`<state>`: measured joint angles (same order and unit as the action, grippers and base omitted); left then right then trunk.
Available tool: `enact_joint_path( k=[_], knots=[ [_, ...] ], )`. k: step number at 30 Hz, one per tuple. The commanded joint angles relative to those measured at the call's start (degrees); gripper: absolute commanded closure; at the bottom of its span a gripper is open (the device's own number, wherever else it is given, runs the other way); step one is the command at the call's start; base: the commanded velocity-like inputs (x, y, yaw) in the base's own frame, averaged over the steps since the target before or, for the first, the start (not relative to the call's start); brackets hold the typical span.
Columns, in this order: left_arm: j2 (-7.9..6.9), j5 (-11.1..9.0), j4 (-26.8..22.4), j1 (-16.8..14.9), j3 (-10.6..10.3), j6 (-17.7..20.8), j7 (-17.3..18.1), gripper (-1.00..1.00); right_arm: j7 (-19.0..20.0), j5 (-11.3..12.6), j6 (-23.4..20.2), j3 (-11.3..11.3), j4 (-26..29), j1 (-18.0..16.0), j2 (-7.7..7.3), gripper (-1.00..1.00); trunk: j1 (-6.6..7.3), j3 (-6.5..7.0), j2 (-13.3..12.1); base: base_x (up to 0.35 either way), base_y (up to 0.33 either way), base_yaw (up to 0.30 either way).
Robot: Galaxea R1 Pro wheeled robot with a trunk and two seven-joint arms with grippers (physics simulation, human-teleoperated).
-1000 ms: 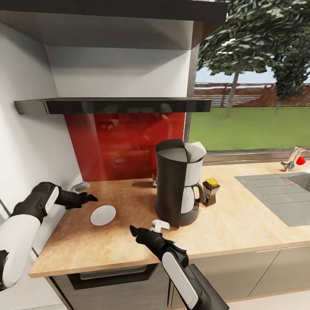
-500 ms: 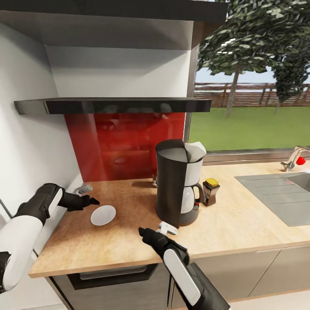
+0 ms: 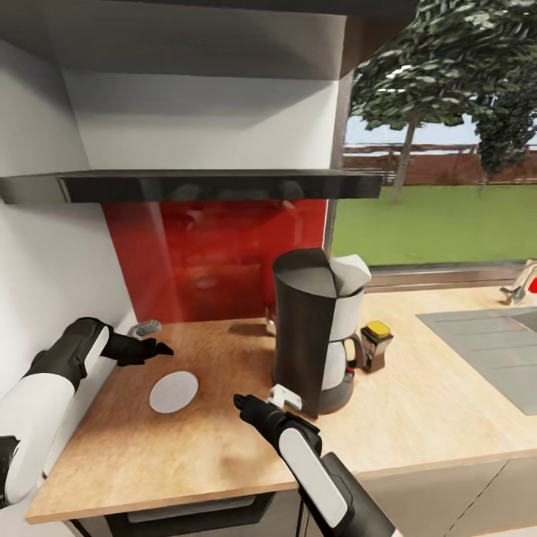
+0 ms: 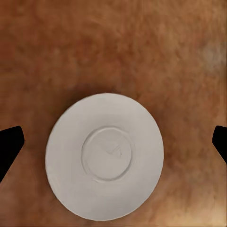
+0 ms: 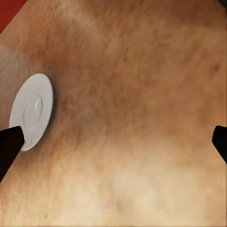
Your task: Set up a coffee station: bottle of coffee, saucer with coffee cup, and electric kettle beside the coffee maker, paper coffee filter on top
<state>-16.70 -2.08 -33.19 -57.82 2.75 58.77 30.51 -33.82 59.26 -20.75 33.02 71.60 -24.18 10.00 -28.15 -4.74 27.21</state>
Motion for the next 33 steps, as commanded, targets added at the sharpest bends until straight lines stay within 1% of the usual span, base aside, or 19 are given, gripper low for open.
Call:
enact_joint_path(
  k=[1,12,23,33],
  knots=[
    [0.0,-0.2,0.0,0.0,0.1,0.4,0.0,-1.0,-0.4,0.3,-0.1,0.4,0.1,-0.1,0.0,-1.0,-0.05,-0.12,0.1,0.143,0.051,0.0],
    [0.04,-0.3,0.0,0.0,0.3,0.4,0.0,-1.0,-0.3,0.3,0.0,0.9,-0.1,-0.1,0.0,-1.0,-0.05,-0.12,0.1,0.034,0.029,0.0],
    [0.01,-0.3,0.0,0.0,0.4,0.4,0.0,-1.0,-0.3,0.3,0.0,1.0,-0.2,-0.1,0.0,-1.0,-0.05,-0.12,0.1,0.001,0.221,0.0],
    [0.01,-0.3,0.0,0.2,0.3,0.4,0.0,-1.0,-0.3,0.3,0.0,1.0,-0.3,-0.1,0.0,-1.0,-0.05,-0.12,0.1,0.0,0.031,0.0]
  ],
)
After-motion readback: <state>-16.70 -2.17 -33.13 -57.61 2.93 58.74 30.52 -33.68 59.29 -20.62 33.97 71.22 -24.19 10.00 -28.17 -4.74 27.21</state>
